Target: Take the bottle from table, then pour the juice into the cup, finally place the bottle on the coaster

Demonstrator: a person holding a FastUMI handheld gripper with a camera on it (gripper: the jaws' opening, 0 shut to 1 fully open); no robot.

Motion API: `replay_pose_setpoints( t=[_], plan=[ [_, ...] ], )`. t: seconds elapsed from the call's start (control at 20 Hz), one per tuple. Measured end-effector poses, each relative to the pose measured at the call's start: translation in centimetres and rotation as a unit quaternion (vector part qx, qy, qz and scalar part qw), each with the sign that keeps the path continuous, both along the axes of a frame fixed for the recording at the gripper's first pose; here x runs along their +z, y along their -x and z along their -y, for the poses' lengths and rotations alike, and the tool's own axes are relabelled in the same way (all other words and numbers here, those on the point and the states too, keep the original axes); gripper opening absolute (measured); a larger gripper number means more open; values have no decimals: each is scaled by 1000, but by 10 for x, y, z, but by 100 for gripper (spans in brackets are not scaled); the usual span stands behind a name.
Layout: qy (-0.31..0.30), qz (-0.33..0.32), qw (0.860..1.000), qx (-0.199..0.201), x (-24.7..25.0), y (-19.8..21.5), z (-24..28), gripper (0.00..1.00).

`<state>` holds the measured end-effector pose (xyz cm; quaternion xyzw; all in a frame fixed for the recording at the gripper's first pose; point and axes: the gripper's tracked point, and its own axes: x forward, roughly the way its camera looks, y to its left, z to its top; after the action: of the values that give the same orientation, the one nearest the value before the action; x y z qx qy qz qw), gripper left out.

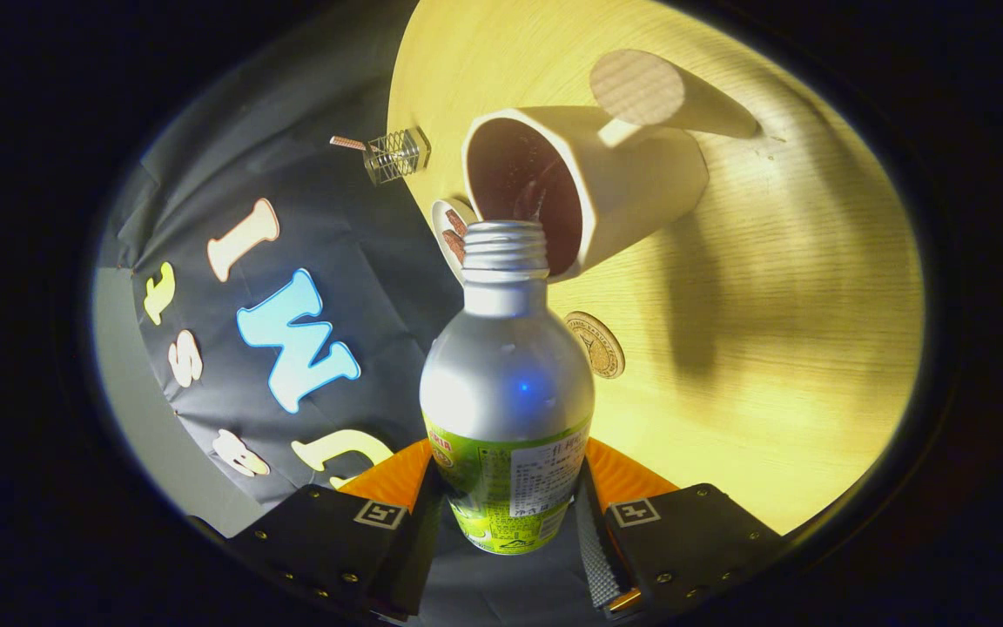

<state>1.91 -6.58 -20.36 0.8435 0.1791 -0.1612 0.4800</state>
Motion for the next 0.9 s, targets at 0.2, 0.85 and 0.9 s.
replay_pose_setpoints(
  t=[0.2,0.85,0.9],
  plan=[
    [-13,4,1000,-3,6,-2,1,70],
    [-62,11,997,-38,29,-21,15,70],
    [-66,10,997,-42,29,-22,17,70]
  ],
)
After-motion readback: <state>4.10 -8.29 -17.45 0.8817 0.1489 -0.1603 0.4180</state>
